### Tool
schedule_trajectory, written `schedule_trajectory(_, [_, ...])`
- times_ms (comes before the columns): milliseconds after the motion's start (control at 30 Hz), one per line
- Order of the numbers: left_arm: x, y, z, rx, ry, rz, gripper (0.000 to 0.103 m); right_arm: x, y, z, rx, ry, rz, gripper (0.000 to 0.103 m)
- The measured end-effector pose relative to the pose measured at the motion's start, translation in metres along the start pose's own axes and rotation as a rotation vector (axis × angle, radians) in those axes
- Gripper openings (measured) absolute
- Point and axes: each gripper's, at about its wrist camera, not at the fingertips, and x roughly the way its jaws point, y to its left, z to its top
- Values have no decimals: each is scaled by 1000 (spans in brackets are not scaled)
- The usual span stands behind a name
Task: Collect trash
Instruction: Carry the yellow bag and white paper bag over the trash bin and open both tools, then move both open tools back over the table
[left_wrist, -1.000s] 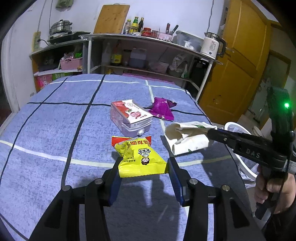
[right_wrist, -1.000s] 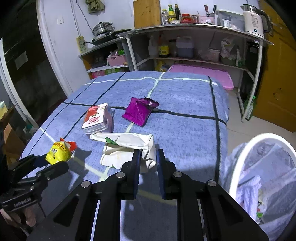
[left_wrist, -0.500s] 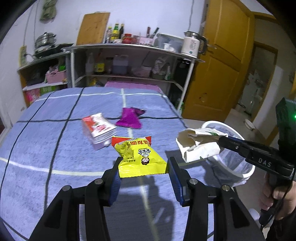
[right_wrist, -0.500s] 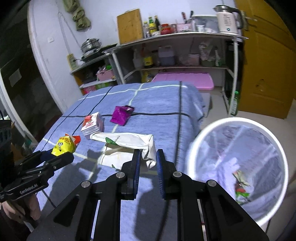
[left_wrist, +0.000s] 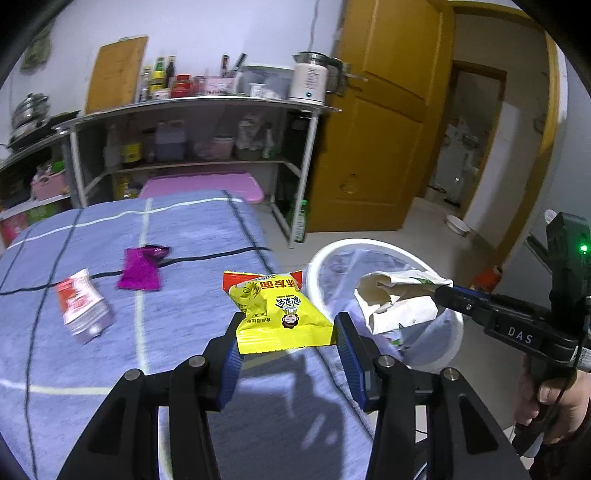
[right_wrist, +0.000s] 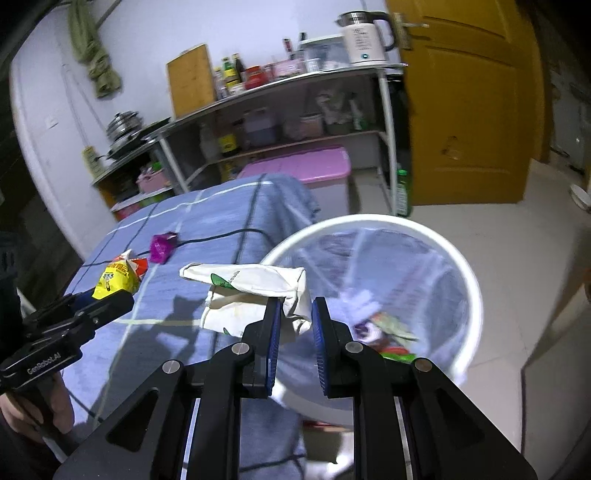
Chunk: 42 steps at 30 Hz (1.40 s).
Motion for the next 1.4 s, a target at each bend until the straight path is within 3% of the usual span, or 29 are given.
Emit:
schedule_trajectory(367, [44,-36,7,45,48,-74,48,-3,-49,-6,72,8,-73,18])
schedule_trajectory(867, [99,-62,6,94,138,-154,49,14,-73,-13,104,57,-106,19])
schedule_trajectory(1067, [98,-60,6,84,135,-154,51,14,-74,-13,105,54,-110,19])
schedule_trajectory(1400, [63,-48,3,53,87,-135,51,1,-55,-13,77,30,-86,21])
